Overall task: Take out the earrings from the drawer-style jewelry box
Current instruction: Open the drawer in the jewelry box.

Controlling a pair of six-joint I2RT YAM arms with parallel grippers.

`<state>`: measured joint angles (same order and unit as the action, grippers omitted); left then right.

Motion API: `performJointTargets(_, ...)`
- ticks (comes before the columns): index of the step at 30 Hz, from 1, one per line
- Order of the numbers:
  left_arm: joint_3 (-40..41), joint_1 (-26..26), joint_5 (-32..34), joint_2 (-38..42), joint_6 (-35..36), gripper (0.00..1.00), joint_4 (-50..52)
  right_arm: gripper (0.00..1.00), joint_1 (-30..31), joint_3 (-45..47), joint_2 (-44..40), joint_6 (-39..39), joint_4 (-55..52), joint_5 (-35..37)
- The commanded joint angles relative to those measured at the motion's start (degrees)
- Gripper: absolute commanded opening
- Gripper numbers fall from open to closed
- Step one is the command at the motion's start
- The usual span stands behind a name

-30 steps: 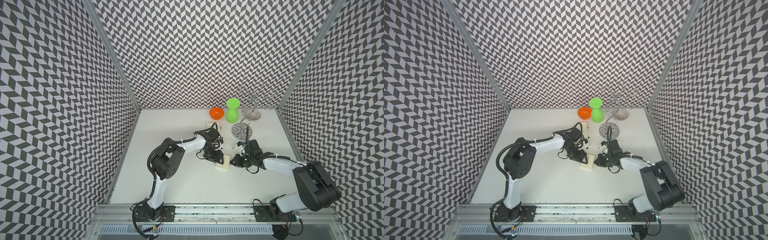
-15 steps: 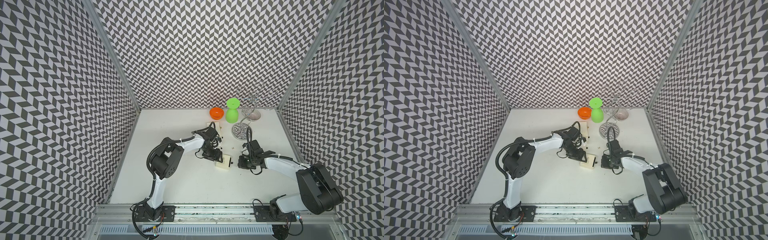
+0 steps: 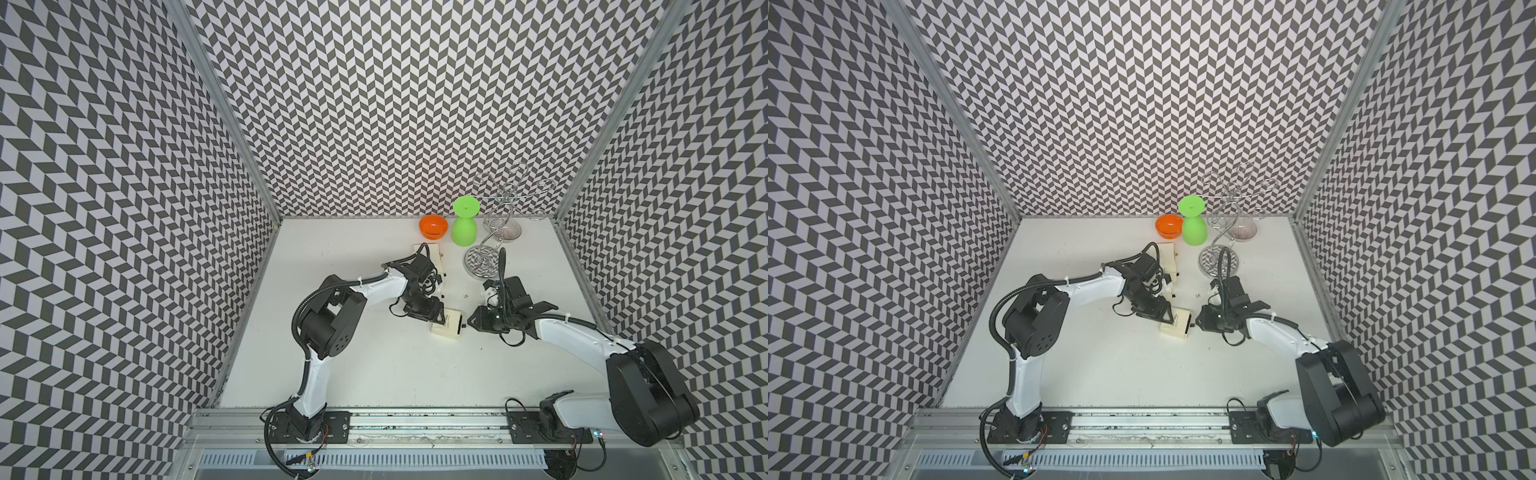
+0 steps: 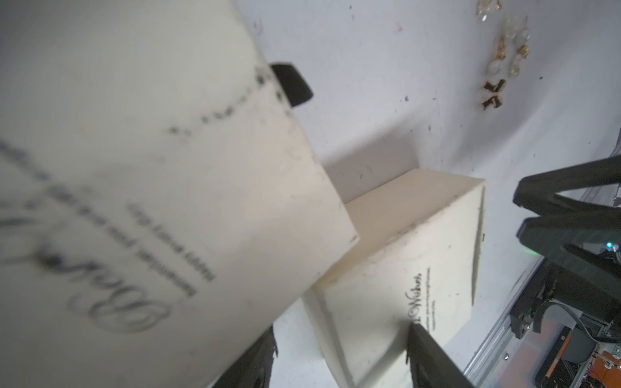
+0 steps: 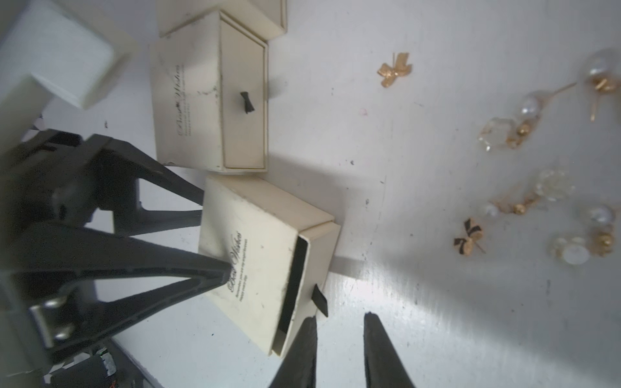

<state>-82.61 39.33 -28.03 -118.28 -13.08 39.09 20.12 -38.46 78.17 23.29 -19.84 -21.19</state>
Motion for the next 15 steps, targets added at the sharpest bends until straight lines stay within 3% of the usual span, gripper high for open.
performJointTargets(1, 1.94, -2.15, 13.4, -1.83, 0.6, 0.64, 2.31, 0.29, 0.1, -2.57, 1.53, 0.23, 3.61, -2.96)
performJointTargets(7, 0.83, -2.07, 13.3, -1.83, 0.34, 0.64, 2.61, 0.29, 1.62, -4.58, 4.25, 0.35, 2.9, -2.07)
performJointTargets(15, 0.28, -2.08, 14.22, -1.91, 0.09, 0.64, 2.7, 0.29, 5.65, -7.22, 8.53, -0.7, -3.3, 7.51)
